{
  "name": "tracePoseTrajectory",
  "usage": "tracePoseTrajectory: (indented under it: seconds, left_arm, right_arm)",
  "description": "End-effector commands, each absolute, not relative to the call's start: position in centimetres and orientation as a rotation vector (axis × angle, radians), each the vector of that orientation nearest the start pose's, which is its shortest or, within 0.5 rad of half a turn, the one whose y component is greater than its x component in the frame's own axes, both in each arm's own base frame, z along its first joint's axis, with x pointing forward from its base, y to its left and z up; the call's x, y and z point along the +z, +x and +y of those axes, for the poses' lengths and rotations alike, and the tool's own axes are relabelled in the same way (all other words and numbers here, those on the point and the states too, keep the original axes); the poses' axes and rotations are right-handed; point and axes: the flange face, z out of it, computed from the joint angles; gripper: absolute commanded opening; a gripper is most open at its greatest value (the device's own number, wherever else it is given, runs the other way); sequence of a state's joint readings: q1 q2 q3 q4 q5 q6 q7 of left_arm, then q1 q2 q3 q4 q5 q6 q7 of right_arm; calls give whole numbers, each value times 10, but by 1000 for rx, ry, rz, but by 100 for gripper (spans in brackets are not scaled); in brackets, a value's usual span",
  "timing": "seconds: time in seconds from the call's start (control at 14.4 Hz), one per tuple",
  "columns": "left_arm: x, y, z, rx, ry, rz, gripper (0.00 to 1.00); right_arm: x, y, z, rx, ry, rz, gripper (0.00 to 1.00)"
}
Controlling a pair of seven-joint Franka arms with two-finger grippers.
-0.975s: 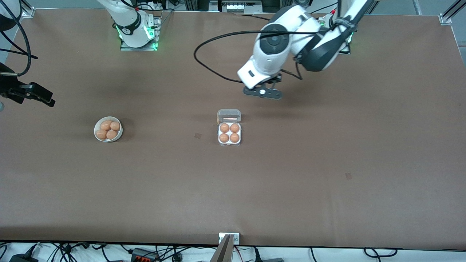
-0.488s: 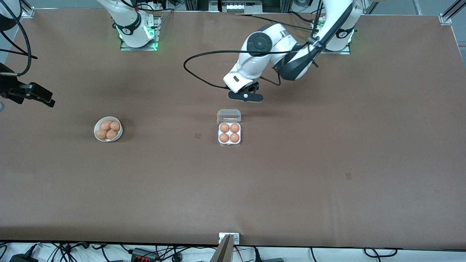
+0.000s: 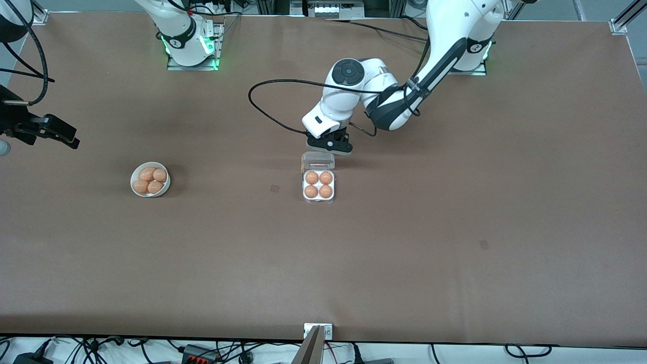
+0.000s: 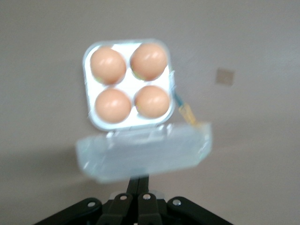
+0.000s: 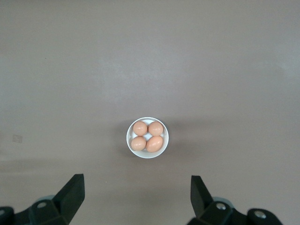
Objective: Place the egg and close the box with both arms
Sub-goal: 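Press the carton lid down with the left gripper to close it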
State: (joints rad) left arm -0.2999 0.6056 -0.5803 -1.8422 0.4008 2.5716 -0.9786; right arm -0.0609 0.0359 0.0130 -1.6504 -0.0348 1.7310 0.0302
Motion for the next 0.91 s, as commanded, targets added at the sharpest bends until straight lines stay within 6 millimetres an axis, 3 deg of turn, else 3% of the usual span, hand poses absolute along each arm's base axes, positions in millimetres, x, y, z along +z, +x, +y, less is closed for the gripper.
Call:
tracePoseTrajectory:
  seconds: [0.0, 0.35, 0.56, 0.84]
  left_arm:
    - [275, 479, -489, -375, -3366, 188, 1]
    - [303, 502, -475, -484, -3341, 176, 1]
    - [322, 508, -457, -429, -3226, 169, 1]
    - [361, 512, -423, -284, -2973, 411, 1]
  right_arm:
    - [582, 576, -30, -72, -3167, 94, 100]
    - [581, 576, -14, -68, -3165, 53, 100]
    - [581, 576, -16, -65, -3167, 57, 100]
    - [585, 574, -26, -75, -3170, 79, 100]
